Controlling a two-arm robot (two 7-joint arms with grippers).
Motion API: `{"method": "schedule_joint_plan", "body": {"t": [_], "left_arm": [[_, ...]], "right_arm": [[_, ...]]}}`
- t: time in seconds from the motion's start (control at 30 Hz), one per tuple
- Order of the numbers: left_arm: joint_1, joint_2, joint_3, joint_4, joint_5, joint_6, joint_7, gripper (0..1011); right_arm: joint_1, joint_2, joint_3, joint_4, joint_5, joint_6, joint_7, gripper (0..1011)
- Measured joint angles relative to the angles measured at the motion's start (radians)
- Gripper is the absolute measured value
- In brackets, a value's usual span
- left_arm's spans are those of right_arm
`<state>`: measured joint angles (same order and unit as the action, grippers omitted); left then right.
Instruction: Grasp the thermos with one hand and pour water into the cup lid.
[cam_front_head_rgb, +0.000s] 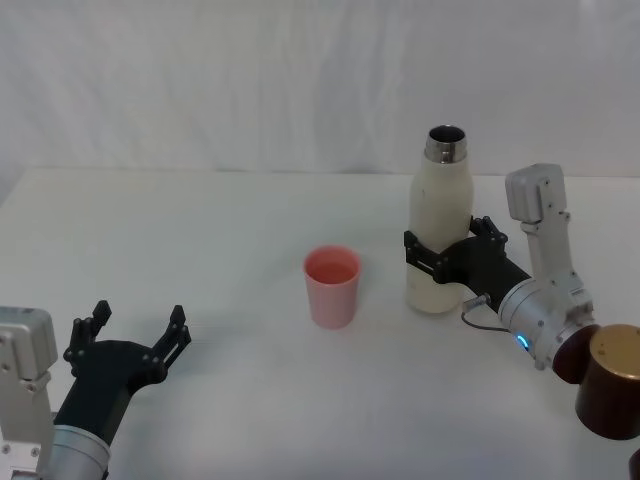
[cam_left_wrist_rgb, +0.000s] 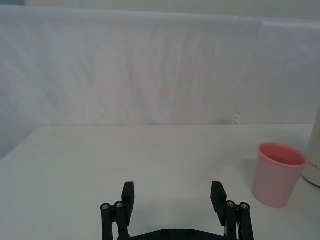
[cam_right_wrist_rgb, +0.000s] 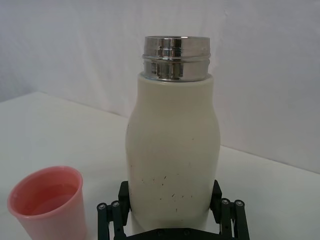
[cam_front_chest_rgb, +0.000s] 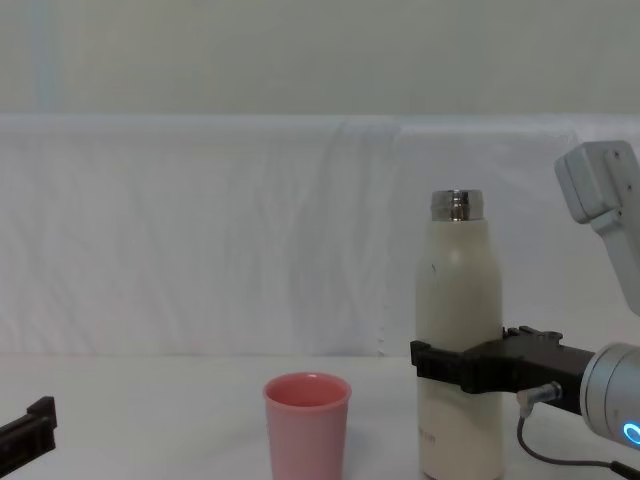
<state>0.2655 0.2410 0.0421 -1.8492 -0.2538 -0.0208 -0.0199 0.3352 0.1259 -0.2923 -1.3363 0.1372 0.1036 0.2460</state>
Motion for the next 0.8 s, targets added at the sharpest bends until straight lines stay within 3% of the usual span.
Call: {"method": "schedule_joint_plan", "body": {"t": [0.8], "left_arm": [[0.000, 0.000, 0.000, 0.000, 0.000, 0.000, 0.000, 1001]], "right_arm": [[-0.007, 0.011, -0.001, 0.003, 0.016, -0.012, -0.002, 951]]}}
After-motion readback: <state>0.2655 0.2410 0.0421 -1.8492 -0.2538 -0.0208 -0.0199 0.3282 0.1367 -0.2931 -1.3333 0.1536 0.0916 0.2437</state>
